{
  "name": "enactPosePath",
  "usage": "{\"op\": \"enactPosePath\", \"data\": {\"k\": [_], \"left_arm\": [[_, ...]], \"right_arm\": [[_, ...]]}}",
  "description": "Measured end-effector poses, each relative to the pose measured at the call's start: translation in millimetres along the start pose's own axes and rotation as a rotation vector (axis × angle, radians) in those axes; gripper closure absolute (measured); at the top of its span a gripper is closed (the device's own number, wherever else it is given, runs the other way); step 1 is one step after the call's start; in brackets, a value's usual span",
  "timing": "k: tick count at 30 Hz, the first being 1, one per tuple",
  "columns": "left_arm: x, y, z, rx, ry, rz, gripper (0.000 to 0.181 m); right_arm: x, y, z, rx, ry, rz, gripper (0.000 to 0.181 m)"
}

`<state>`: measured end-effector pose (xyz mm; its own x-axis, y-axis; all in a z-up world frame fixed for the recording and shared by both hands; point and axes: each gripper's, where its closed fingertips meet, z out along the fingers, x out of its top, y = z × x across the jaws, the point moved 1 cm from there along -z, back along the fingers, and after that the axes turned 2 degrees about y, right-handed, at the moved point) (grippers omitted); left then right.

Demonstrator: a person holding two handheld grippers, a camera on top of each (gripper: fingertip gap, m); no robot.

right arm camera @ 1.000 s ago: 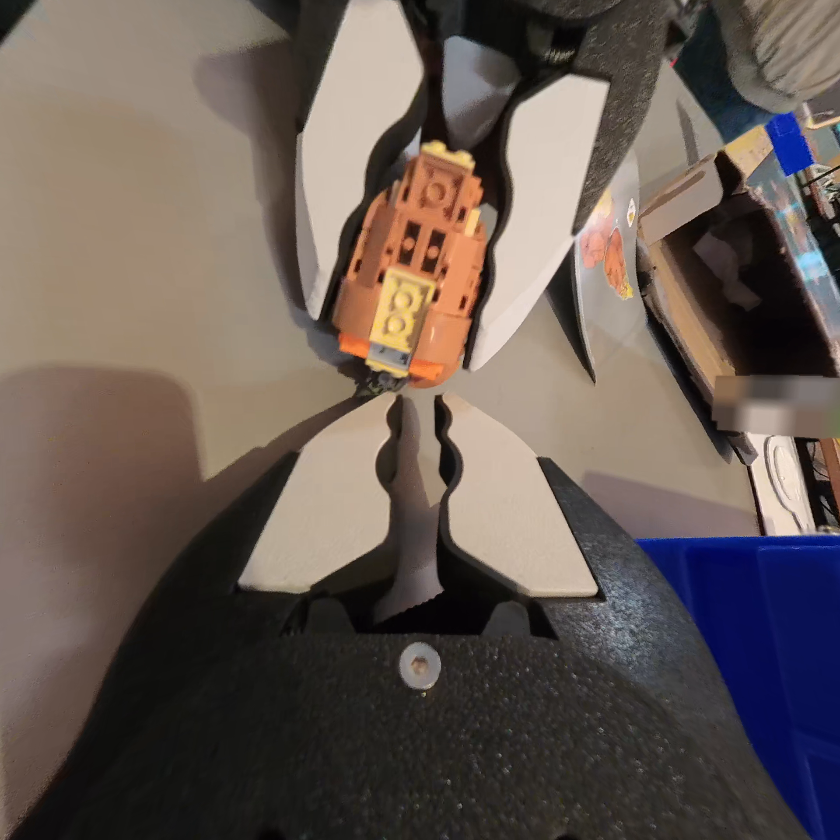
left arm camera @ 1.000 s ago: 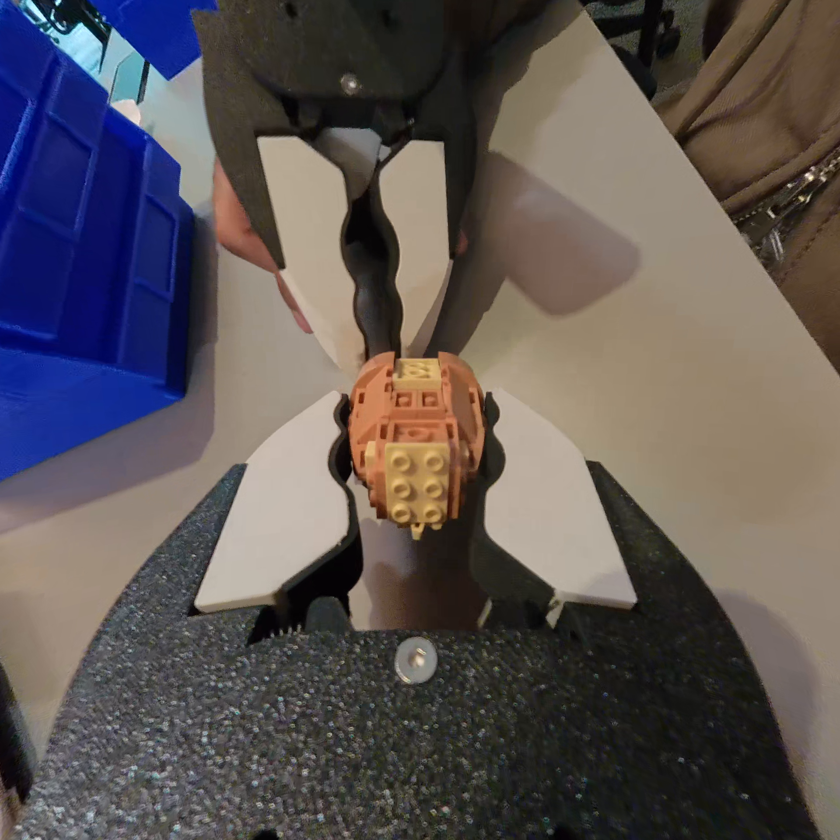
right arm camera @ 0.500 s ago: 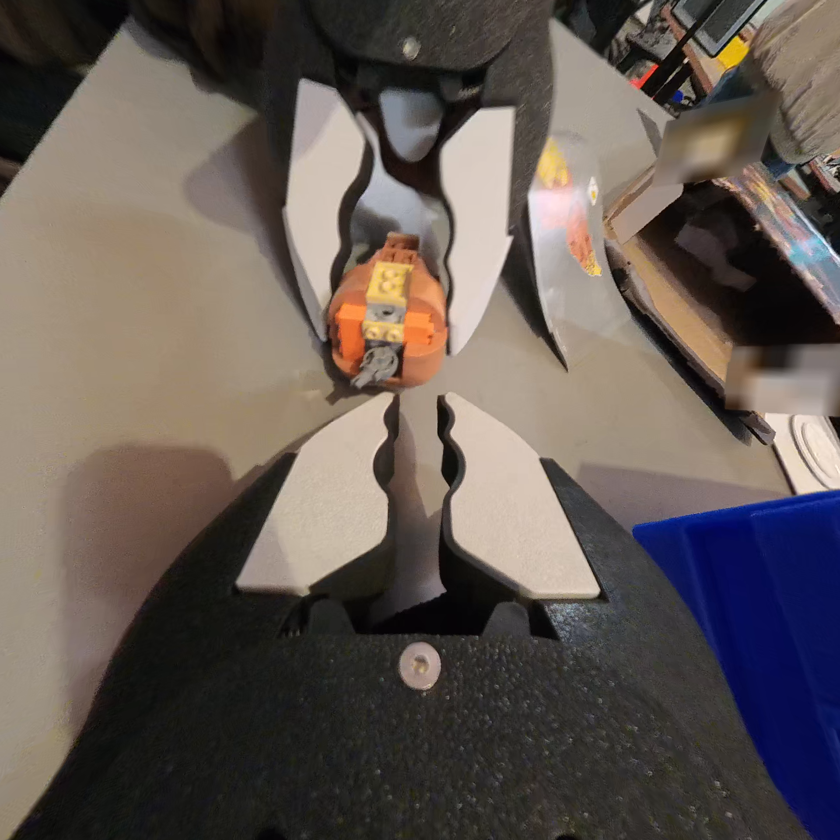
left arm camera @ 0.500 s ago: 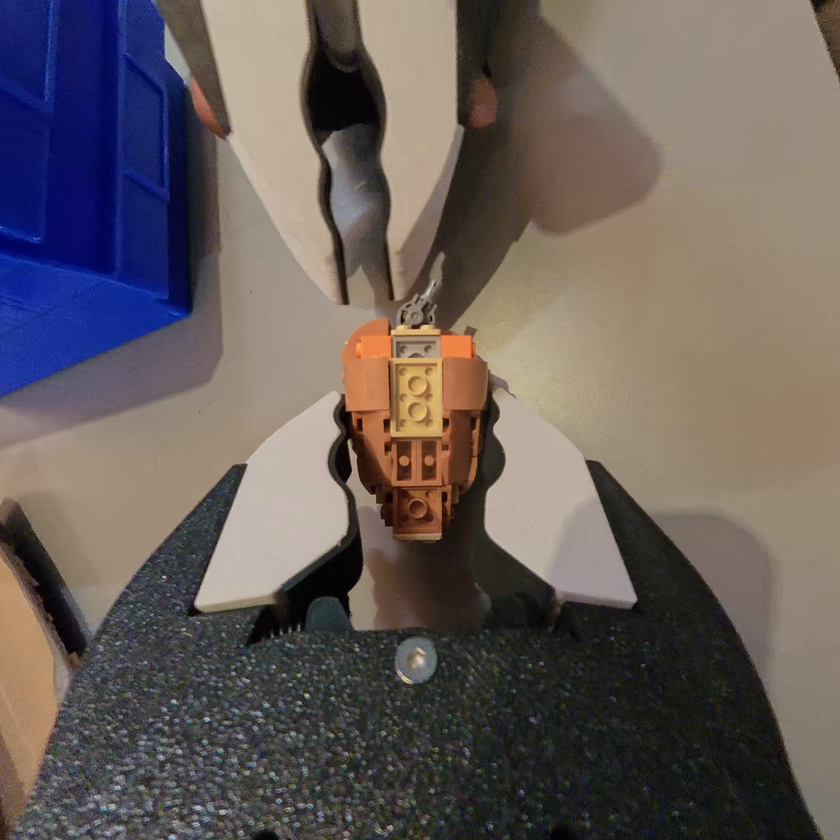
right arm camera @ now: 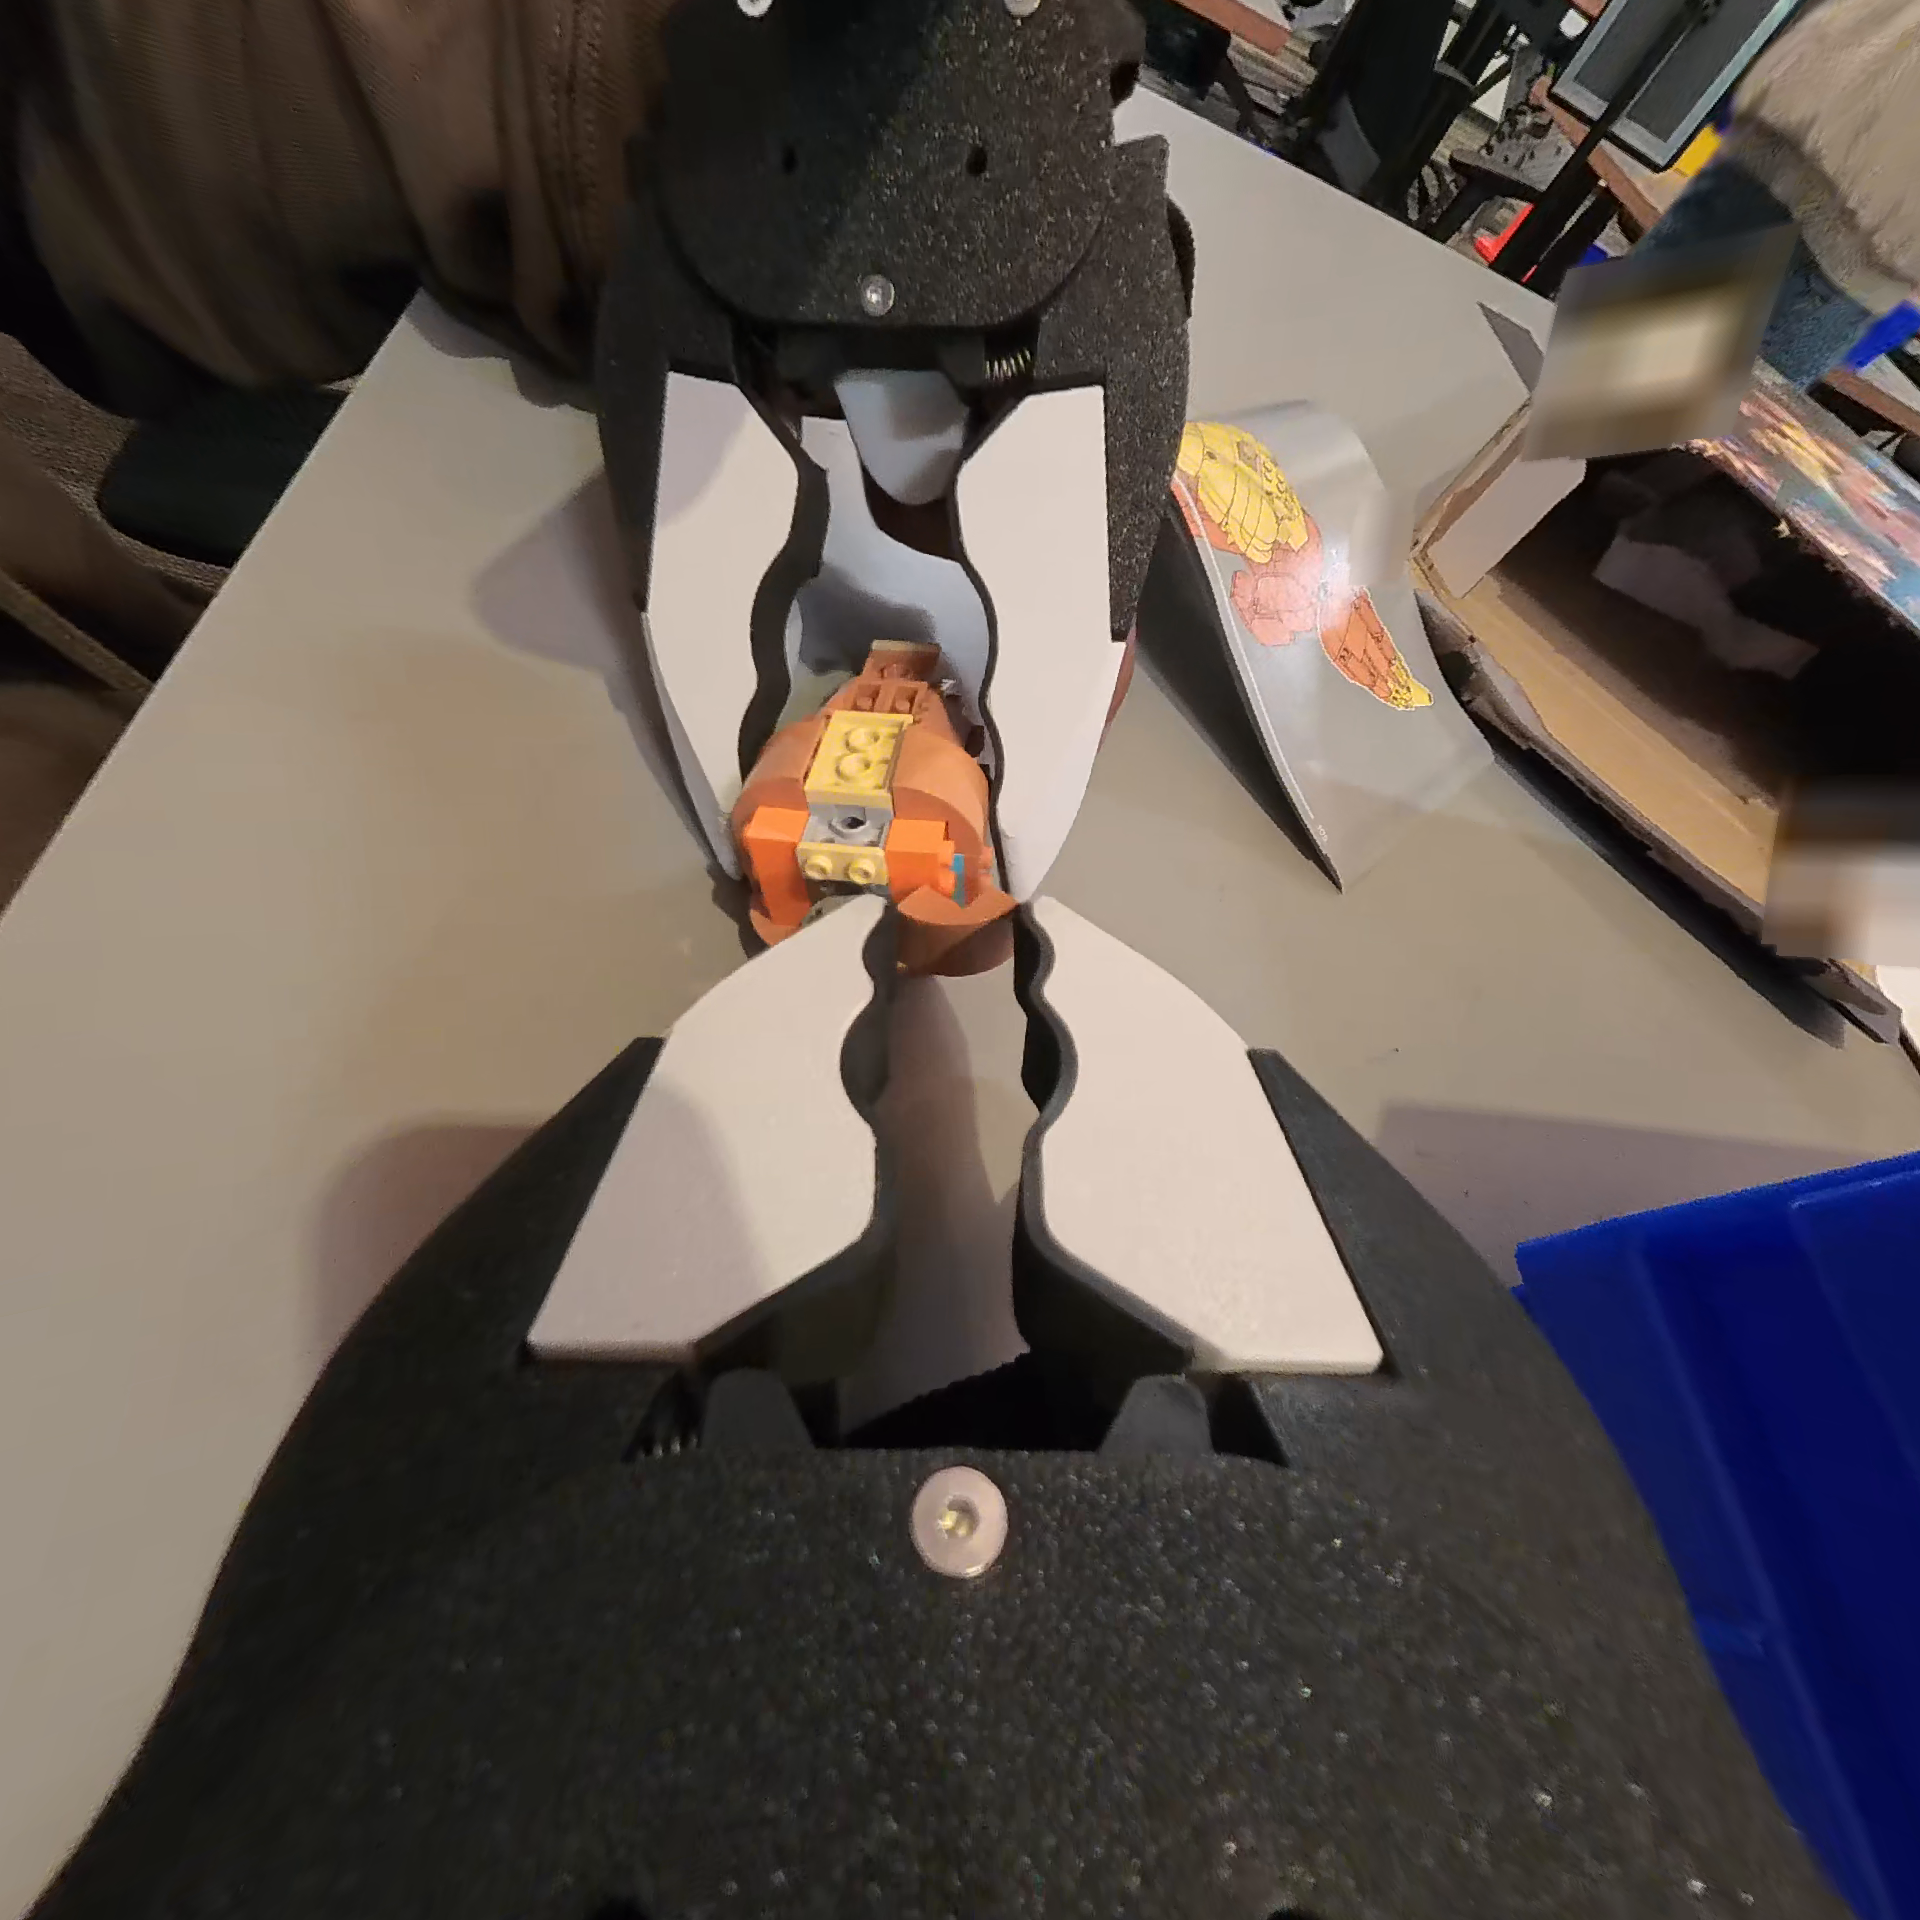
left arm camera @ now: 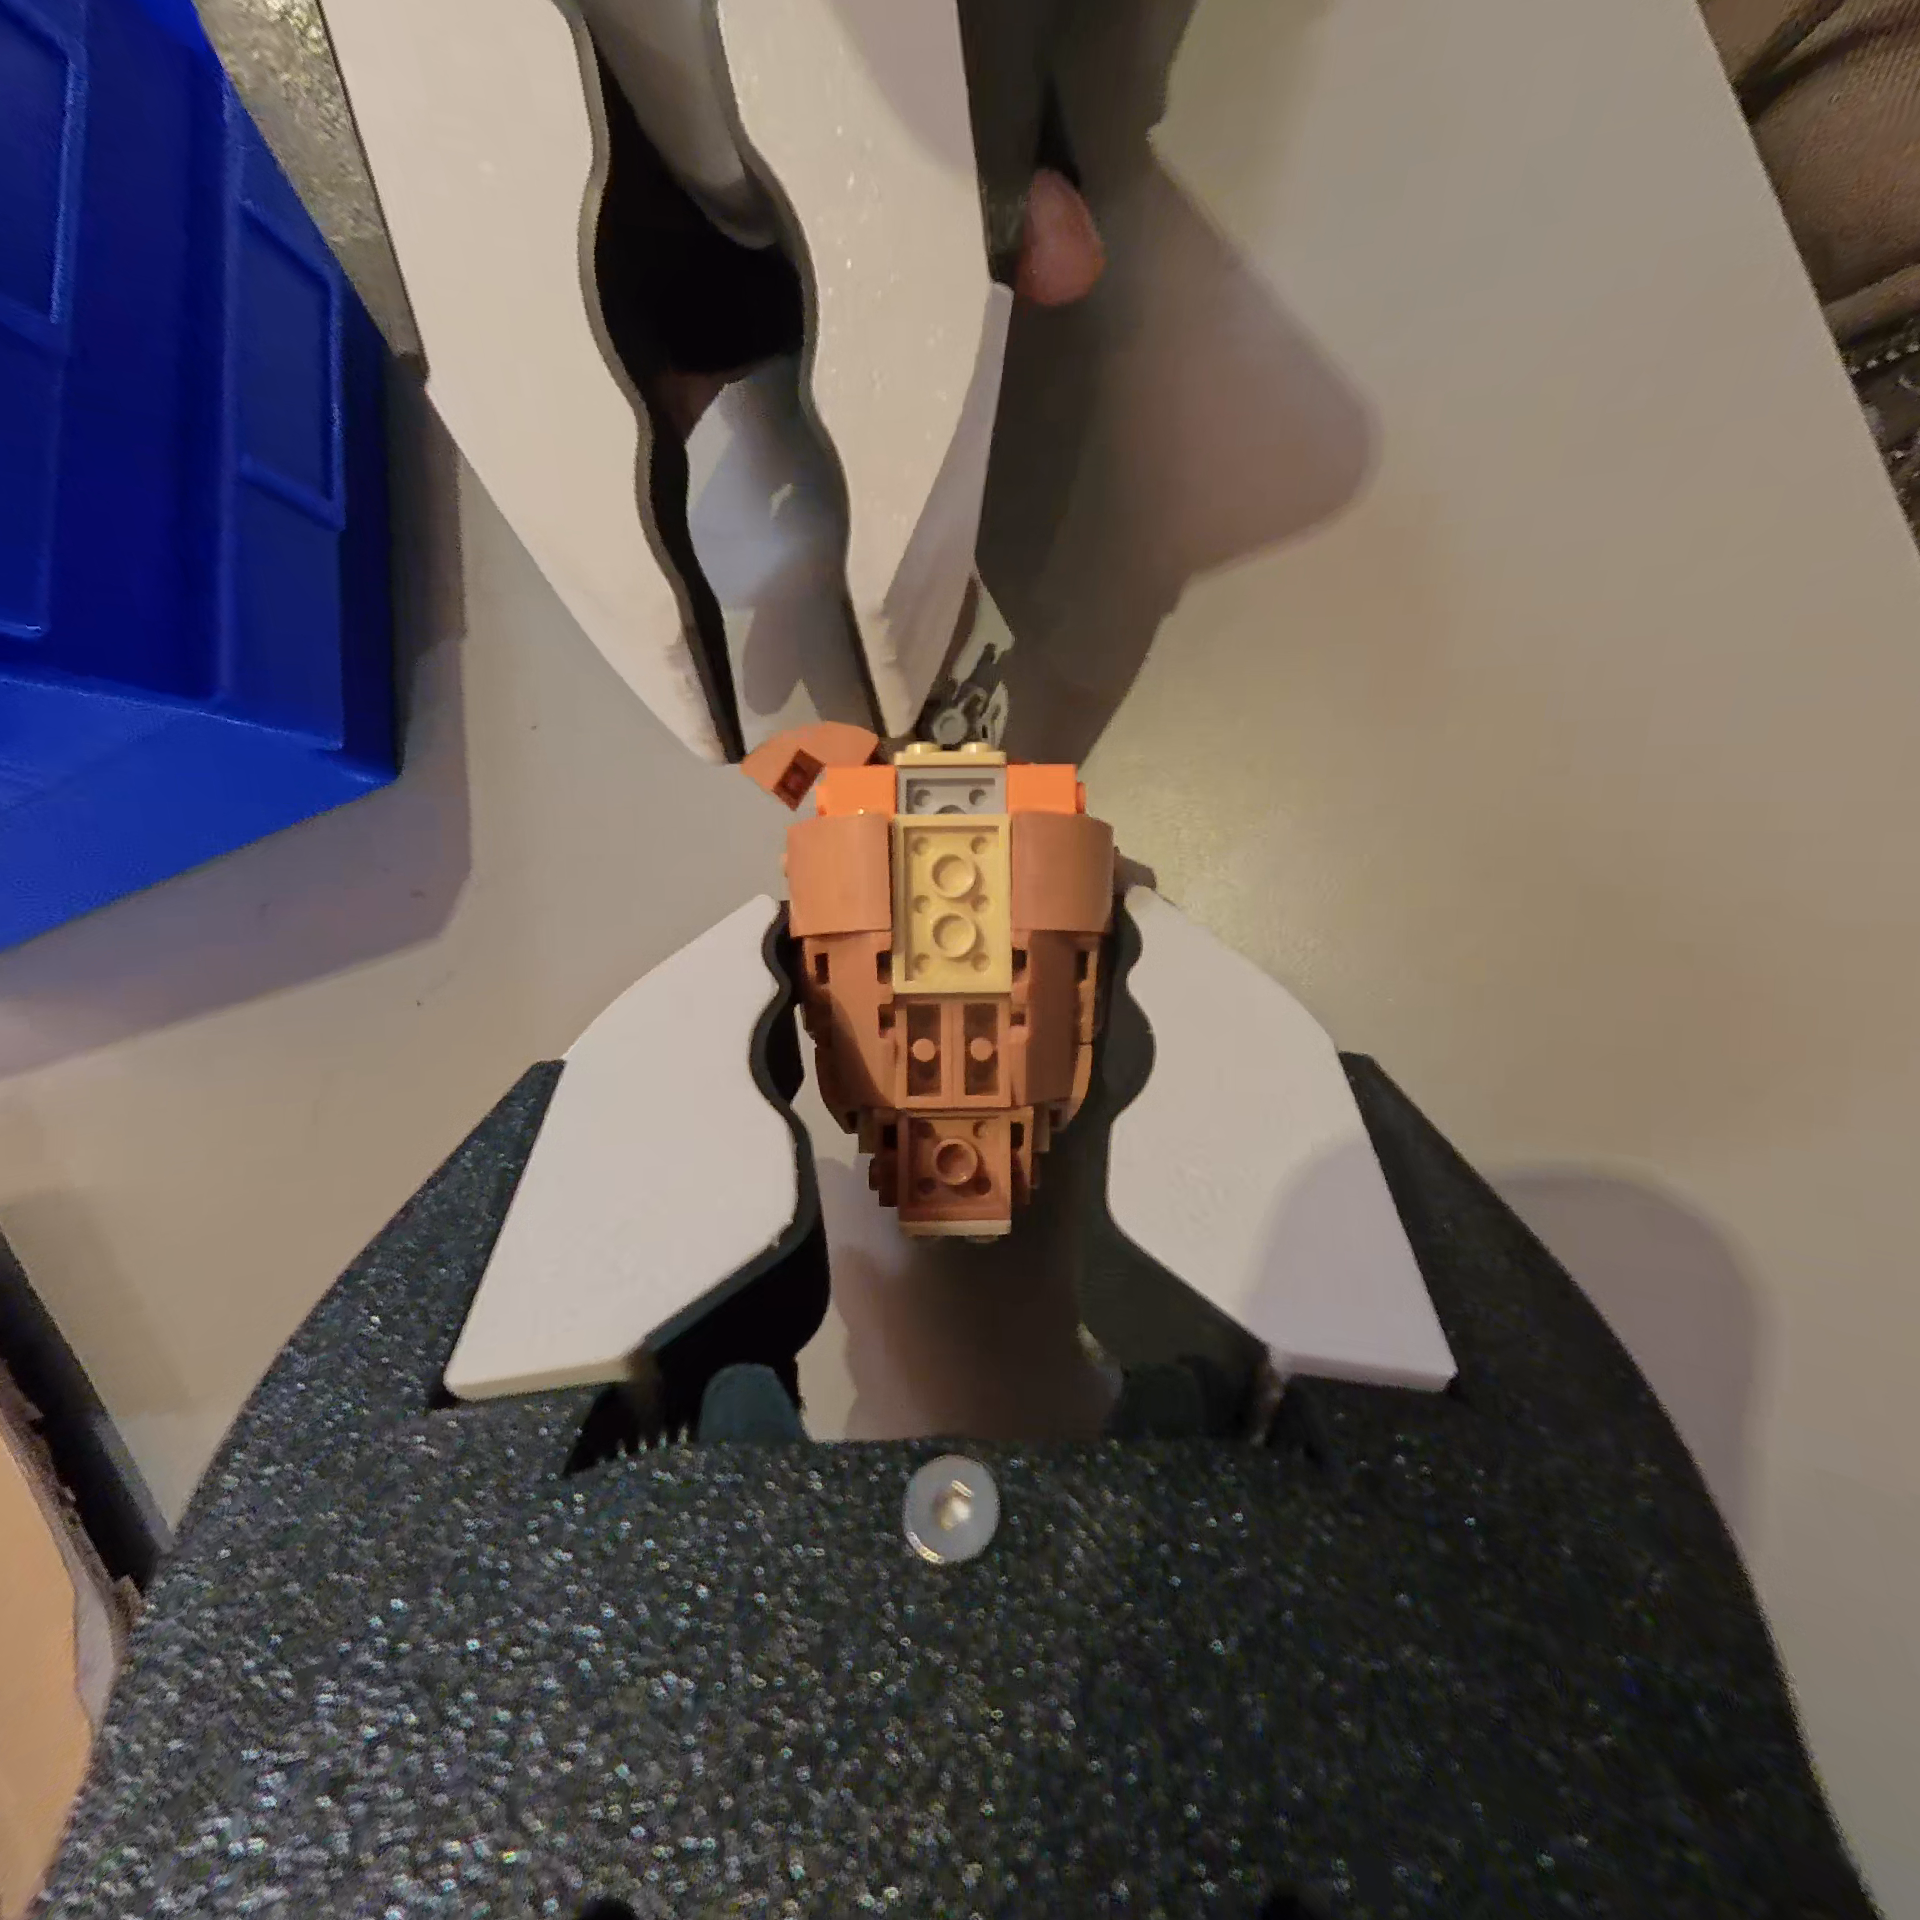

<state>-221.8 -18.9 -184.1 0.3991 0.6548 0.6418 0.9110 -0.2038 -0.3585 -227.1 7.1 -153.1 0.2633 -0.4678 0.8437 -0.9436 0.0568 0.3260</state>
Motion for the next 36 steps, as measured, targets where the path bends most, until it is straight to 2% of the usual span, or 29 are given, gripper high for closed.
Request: {"op": "enactPosePath", "data": {"k": [12,16,25,28,29,33,36], "left_arm": [[-3,4,-5,-0.025,-0.016,0.002,0.125],[-4,4,-6,-0.025,-0.021,0.002,0.125],[-3,5,-5,-0.025,-0.016,0.004,0.125],[-2,5,-4,-0.026,-0.012,0.006,0.125],[-2,5,-4,-0.026,-0.012,0.006,0.125],[-2,5,-4,-0.027,-0.008,0.006,0.125],[-1,6,-3,-0.033,-0.001,0.003,0.125]], "right_arm": [[-33,11,-10,0.005,-0.166,0.043,0.161],[-41,19,-12,-0.029,-0.217,0.082,0.157],[-57,35,-7,-0.109,-0.318,0.269,0.146],[-60,42,-5,-0.182,-0.384,0.254,0.164],[-61,42,-5,-0.194,-0.403,0.231,0.165],[-50,44,-7,-0.231,-0.385,0.136,0.165],[-2,74,-27,-0.382,-0.169,0.080,0.165]]}}
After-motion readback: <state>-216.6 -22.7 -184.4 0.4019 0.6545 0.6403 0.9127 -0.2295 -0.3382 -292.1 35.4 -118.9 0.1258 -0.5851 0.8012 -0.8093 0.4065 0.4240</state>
